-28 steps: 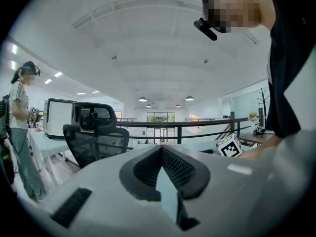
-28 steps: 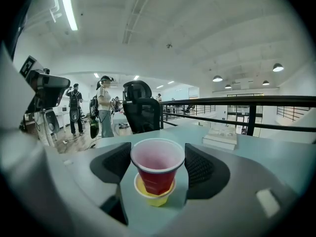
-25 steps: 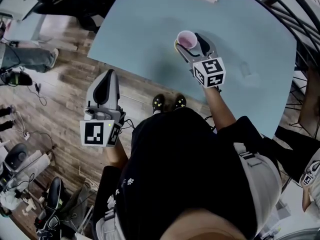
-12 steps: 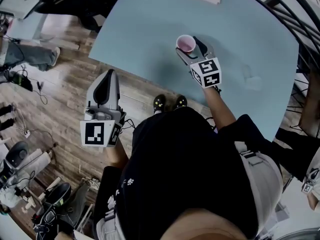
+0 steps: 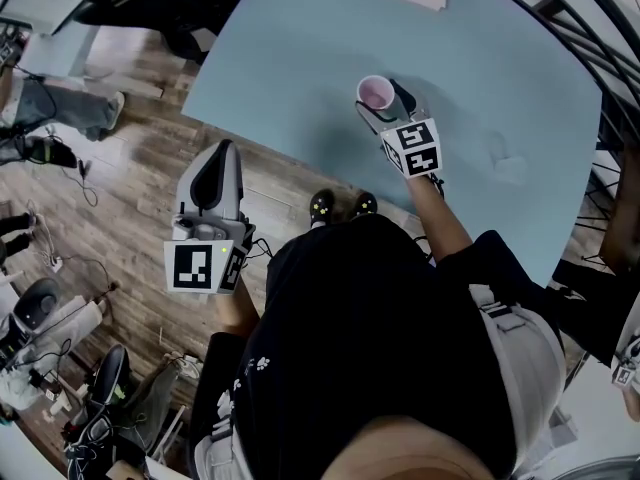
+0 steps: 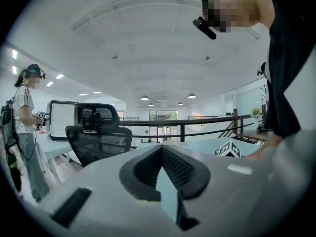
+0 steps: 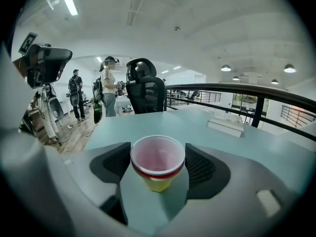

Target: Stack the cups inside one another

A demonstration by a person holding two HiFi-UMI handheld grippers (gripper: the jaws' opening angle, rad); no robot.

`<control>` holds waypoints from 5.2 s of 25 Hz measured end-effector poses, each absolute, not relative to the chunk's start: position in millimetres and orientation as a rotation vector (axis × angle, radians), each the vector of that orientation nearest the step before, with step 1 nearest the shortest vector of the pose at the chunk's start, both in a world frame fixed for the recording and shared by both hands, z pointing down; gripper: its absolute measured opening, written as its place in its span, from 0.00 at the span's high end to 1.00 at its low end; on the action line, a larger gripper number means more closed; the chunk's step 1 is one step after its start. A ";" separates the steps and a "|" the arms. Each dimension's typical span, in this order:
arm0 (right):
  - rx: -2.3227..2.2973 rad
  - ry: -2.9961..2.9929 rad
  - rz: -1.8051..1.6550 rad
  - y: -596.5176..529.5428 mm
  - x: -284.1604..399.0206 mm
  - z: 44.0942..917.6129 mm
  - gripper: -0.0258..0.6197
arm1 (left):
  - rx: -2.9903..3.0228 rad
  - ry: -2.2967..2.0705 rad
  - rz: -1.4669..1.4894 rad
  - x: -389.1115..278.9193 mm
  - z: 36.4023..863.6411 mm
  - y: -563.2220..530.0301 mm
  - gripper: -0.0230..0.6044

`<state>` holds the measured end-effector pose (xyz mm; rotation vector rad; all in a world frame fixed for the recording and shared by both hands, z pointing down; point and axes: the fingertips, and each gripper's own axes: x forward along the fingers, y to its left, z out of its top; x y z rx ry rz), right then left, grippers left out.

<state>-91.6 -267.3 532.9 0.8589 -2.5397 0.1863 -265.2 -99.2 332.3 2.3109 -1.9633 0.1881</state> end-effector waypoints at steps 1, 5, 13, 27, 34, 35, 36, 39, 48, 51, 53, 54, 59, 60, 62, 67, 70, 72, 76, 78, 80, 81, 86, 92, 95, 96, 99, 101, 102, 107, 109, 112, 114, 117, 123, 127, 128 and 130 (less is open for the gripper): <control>0.858 -2.536 0.187 -266.9 -91.2 534.2 0.41 | 2.309 -1.962 0.191 -264.9 333.1 -98.8 0.98; 0.861 -2.537 0.189 -265.6 -90.3 535.0 0.39 | 2.307 -1.954 0.202 -265.3 336.4 -97.2 0.98; 0.905 -2.599 0.204 -265.0 -92.0 516.7 0.39 | 2.317 -1.942 0.196 -267.9 336.9 -99.1 0.98; 1.192 -2.806 0.149 -251.7 -52.7 435.1 0.81 | 2.460 -1.771 0.204 -238.2 338.5 -118.9 0.98; 1.362 -2.756 0.155 -237.6 -7.3 423.9 0.94 | 2.546 -1.619 0.198 -212.9 344.4 -135.7 0.98; 1.388 -2.747 0.154 -235.2 0.0 423.2 0.94 | 2.560 -1.597 0.197 -207.9 344.5 -138.4 0.98; 1.416 -2.734 0.153 -232.9 7.6 423.1 0.94 | 2.577 -1.574 0.191 -202.3 344.3 -141.0 0.98; 1.496 -2.689 0.153 -224.8 31.7 424.7 0.94 | 2.630 -1.502 0.173 -184.5 343.6 -147.9 0.98; 1.811 -2.474 0.171 -208.3 128.9 427.1 0.88 | 2.748 -1.285 0.183 -124.9 345.1 -168.9 0.98; 1.915 -2.368 0.179 -202.2 170.2 431.6 0.83 | 2.771 -1.225 0.196 -103.1 347.6 -172.1 0.98; 1.964 -2.298 0.185 -198.4 193.8 436.7 0.77 | 2.783 -1.195 0.203 -92.1 349.2 -173.7 0.98; 1.985 -2.266 0.191 -196.6 203.9 439.6 0.75 | 2.790 -1.183 0.203 -87.8 349.4 -174.6 0.98; 2.046 -2.126 0.256 -192.1 245.0 459.6 0.59 | 2.811 -1.152 0.214 -69.6 350.0 -180.1 0.98; 2.050 -2.102 0.271 -192.6 251.4 464.1 0.56 | 2.812 -1.151 0.217 -66.8 350.1 -181.7 0.98; 2.059 -2.063 0.298 -193.9 263.2 473.3 0.54 | 2.810 -1.153 0.221 -62.0 350.3 -184.1 0.98; 2.051 -1.980 0.355 -200.4 279.4 498.9 0.45 | 2.793 -1.167 0.251 -61.4 355.1 -191.2 0.98; 2.007 -1.941 0.371 -208.1 280.4 514.4 0.38 | 2.789 -1.170 0.267 -64.3 357.7 -198.9 0.98; 1.988 -1.919 0.374 -211.9 283.3 522.0 0.35 | 2.787 -1.174 0.276 -63.7 358.7 -202.3 0.98; 2.000 -1.906 0.418 -216.8 290.6 533.1 0.35 | 2.790 -1.185 0.271 -61.8 358.2 -206.6 0.98; 2.008 -1.906 0.435 -218.7 293.0 536.8 0.35 | 2.786 -1.188 0.277 -62.4 359.0 -207.3 0.98; 2.009 -1.904 0.448 -221.0 294.5 540.1 0.35 | 2.775 -1.194 0.291 -64.5 361.0 -208.0 0.98; 2.008 -1.903 0.456 -222.1 295.3 541.7 0.35 | 2.770 -1.198 0.296 -65.6 361.8 -208.5 0.98; 1.988 -1.891 0.460 -223.8 294.4 546.6 0.44 | 2.763 -1.216 0.285 -70.1 362.2 -211.3 0.98; 1.983 -1.881 0.457 -221.5 294.3 547.9 0.46 | 2.764 -1.215 0.284 -70.3 361.9 -210.4 0.98; 1.981 -1.891 0.439 -221.5 290.5 543.3 0.46 | 2.761 -1.218 0.281 -72.5 360.9 -208.8 0.98; 1.984 -1.898 0.431 -221.5 288.7 540.7 0.47 | 2.754 -1.218 0.281 -74.3 362.0 -207.7 0.98; 1.980 -1.924 0.414 -221.9 280.5 533.9 0.47 | 2.737 -1.224 0.277 -79.0 365.2 -204.6 0.98; 1.965 -1.948 0.403 -222.2 273.2 529.6 0.47 | 2.730 -1.231 0.293 -81.6 366.8 -201.0 0.98; 1.955 -1.963 0.398 -222.7 269.1 527.1 0.47 | 2.728 -1.236 0.300 -82.5 366.6 -199.0 0.98; 1.884 -2.067 0.370 -229.6 236.4 512.4 0.47 | 2.714 -1.271 0.284 -93.4 364.9 -191.9 0.98; 1.848 -2.116 0.351 -233.3 218.6 506.1 0.47 | 2.707 -1.287 0.273 -100.2 365.2 -188.7 0.98; 1.788 -2.192 0.330 -238.1 189.7 496.7 0.47 | 2.683 -1.321 0.258 -111.3 364.4 -183.5 0.98; 1.745 -2.247 0.316 -243.1 170.3 489.9 0.48 | 2.665 -1.346 0.250 -119.7 364.9 -180.8 0.98; 1.671 -2.322 0.281 -252.3 142.1 480.0 0.48 | 2.649 -1.390 0.250 -130.9 362.4 -177.2 0.98; 1.549 -2.425 0.248 -266.6 91.5 468.8 0.48 | 2.584 -1.496 0.212 -163.9 360.9 -163.7 0.98; 1.469 -2.485 0.223 -273.9 58.2 462.2 0.48 | 2.543 -1.557 0.215 -185.3 363.4 -154.8 0.98; 1.447 -2.503 0.215 -276.3 49.7 459.7 0.48 | 2.533 -1.573 0.213 -190.0 363.3 -153.2 0.98; 1.402 -2.538 0.199 -280.4 33.2 454.0 0.48 | 2.513 -1.605 0.205 -197.9 361.9 -149.6 0.98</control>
